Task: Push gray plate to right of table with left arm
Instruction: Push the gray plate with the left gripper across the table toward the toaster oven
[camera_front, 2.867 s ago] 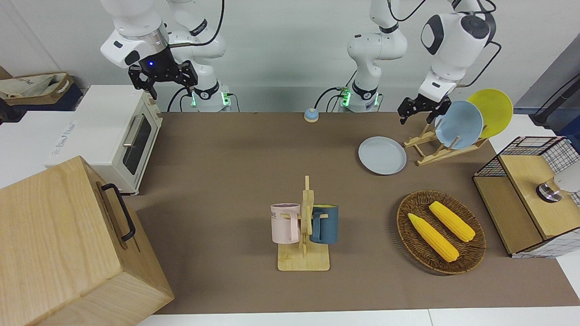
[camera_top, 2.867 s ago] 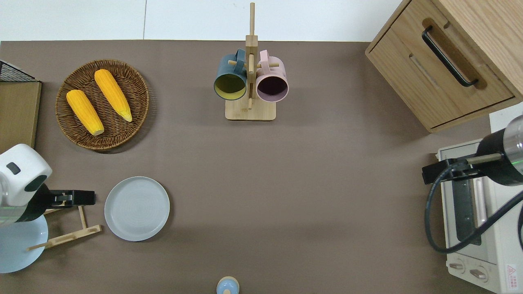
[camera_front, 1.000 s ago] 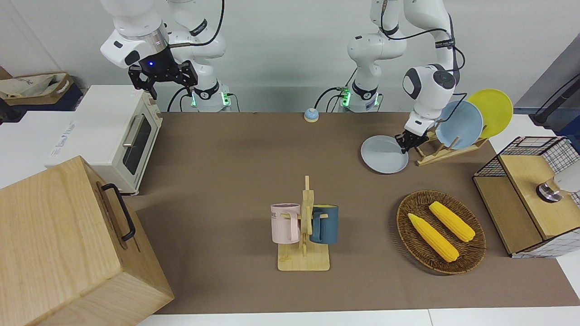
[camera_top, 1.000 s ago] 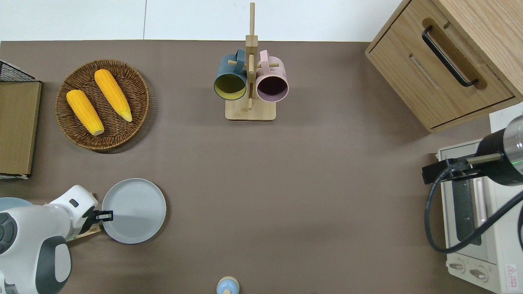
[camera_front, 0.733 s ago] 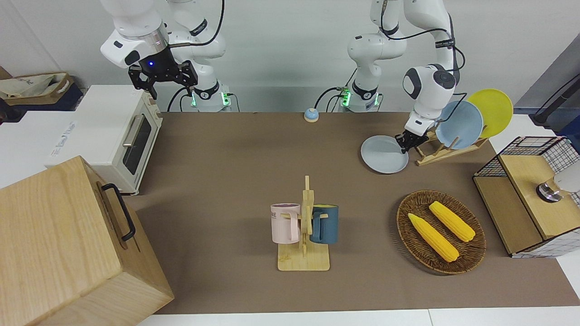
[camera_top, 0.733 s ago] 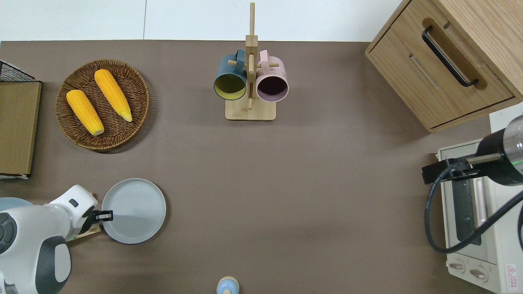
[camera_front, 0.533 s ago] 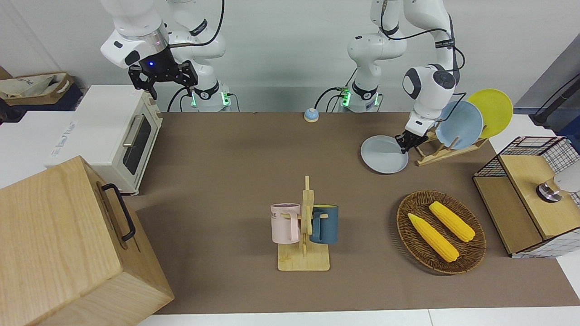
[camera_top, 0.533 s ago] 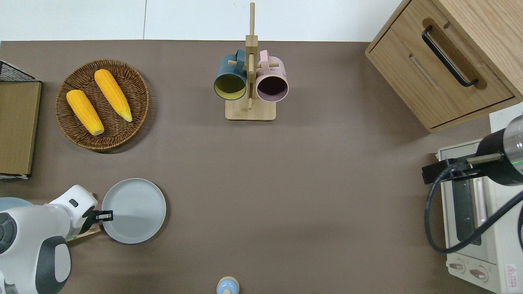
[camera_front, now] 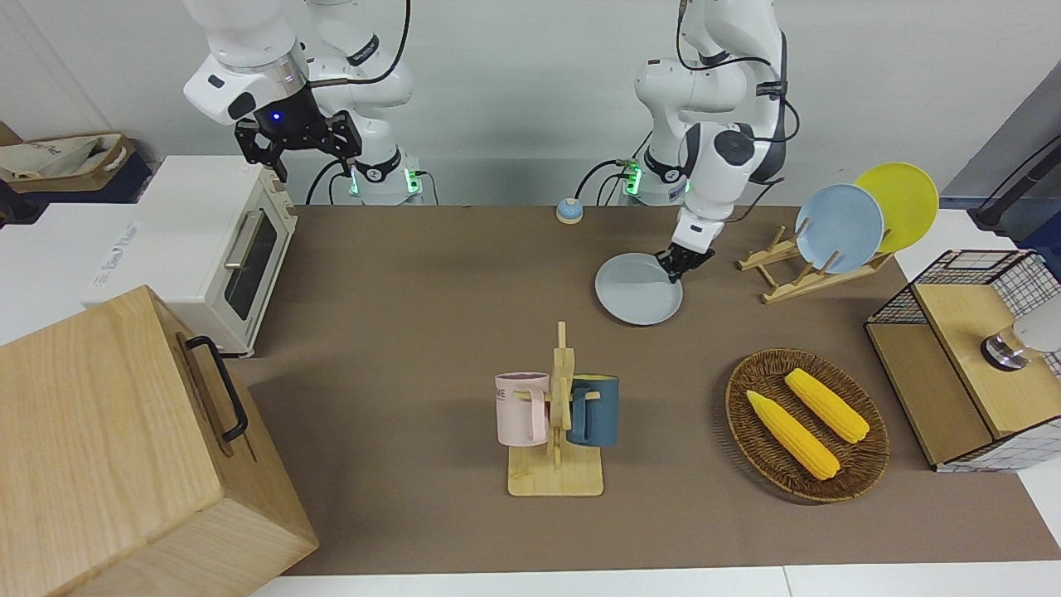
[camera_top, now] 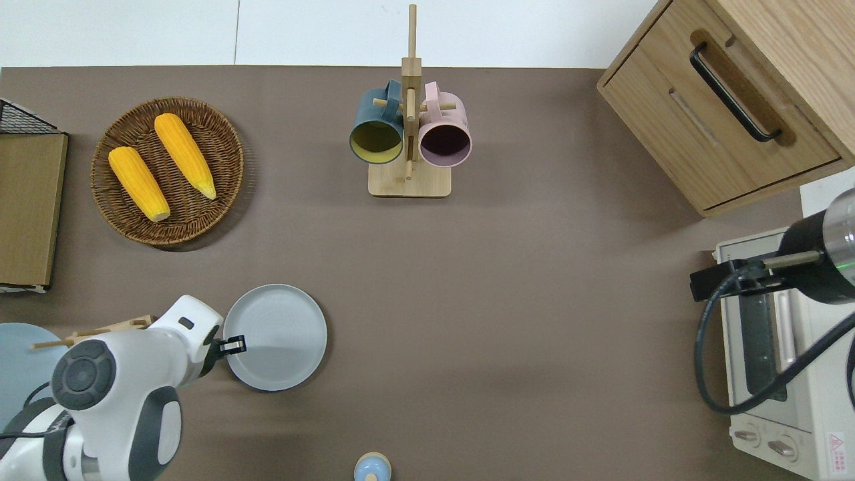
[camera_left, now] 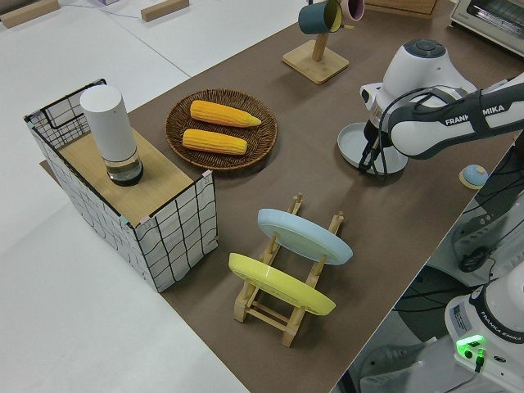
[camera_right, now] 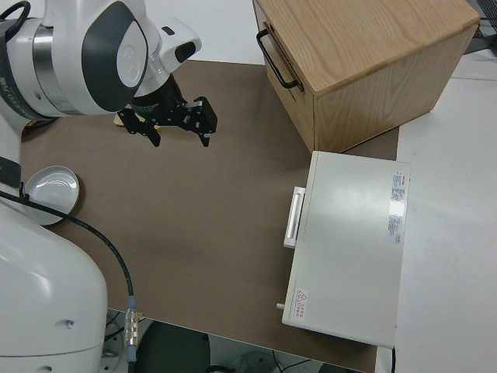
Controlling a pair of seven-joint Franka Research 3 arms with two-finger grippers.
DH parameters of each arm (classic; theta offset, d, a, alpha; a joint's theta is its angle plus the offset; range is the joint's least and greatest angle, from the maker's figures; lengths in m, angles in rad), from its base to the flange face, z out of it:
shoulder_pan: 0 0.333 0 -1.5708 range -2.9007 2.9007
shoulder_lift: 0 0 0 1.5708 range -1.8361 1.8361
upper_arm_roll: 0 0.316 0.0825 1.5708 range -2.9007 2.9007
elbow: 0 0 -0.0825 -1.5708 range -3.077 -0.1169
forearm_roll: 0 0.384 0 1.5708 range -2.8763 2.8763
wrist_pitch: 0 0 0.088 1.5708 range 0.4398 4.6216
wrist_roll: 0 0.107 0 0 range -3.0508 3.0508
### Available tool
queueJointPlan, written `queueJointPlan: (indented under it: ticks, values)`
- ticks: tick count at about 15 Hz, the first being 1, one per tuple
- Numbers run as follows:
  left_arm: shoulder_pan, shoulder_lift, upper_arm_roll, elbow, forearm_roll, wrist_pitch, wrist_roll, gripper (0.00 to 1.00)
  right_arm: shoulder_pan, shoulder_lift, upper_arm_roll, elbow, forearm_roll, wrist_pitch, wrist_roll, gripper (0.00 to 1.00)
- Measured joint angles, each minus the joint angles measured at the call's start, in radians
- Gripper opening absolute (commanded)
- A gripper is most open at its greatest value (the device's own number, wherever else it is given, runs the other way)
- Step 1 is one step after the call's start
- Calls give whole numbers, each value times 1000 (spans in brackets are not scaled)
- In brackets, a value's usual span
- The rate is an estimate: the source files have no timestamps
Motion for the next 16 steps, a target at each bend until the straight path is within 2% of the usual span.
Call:
queueJointPlan:
  ticks: [2, 4, 8, 10, 12, 15, 16]
  values:
    - [-106, 20, -12, 27, -1, 1, -168, 0, 0, 0, 0, 0, 0, 0, 0, 983]
    - [-181, 57, -44, 67, -2, 10, -330, 0, 0, 0, 0, 0, 0, 0, 0, 983]
    - [-225, 185, -191, 206, 0, 17, -625, 0, 0, 0, 0, 0, 0, 0, 0, 983]
    - [-231, 240, -237, 267, 11, 21, -720, 0, 0, 0, 0, 0, 0, 0, 0, 983]
    - [-257, 289, -255, 327, 48, 23, -823, 0, 0, 0, 0, 0, 0, 0, 0, 983]
    - [-319, 363, -258, 418, 111, 25, -970, 0, 0, 0, 0, 0, 0, 0, 0, 983]
    - [-330, 378, -259, 437, 115, 25, -987, 101, 0, 0, 0, 0, 0, 0, 0, 983]
